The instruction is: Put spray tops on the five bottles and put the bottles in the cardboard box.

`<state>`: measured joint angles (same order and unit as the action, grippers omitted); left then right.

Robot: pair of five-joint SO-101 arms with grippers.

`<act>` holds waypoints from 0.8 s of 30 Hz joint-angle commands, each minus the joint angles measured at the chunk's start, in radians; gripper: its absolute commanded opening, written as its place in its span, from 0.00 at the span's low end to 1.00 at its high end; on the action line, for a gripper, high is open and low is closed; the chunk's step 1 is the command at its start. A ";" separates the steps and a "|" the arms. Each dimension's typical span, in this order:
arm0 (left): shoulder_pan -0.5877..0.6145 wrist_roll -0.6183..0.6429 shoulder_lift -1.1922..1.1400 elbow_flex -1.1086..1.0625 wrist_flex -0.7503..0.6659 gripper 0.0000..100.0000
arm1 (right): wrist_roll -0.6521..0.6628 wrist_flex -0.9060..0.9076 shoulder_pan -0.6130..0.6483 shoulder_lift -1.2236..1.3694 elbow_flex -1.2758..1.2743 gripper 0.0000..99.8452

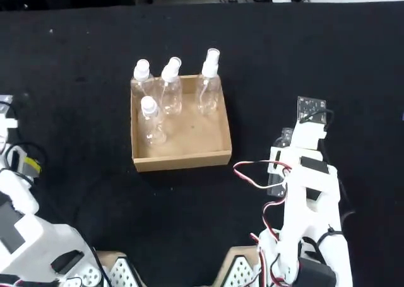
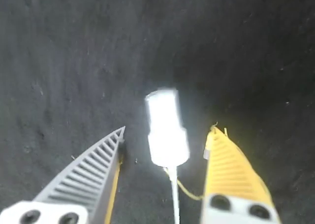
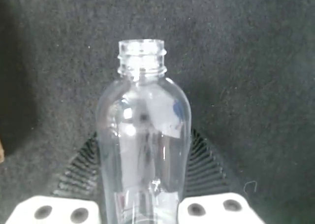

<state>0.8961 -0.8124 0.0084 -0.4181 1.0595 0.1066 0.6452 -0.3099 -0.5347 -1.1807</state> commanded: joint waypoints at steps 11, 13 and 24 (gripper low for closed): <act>0.002 0.008 -0.115 -0.002 -0.029 0.24 | 0.011 -0.021 0.025 -0.059 -0.002 0.01; 0.015 0.008 -0.140 -0.004 -0.049 0.24 | 0.011 -0.021 0.025 -0.059 -0.002 0.01; 0.039 -0.153 -0.087 -0.027 -0.054 0.24 | 0.011 -0.023 0.025 -0.059 -0.002 0.01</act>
<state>0.8976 -0.8646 -0.1327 -0.4335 1.0211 0.1112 0.6452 -0.3099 -0.5347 -1.1807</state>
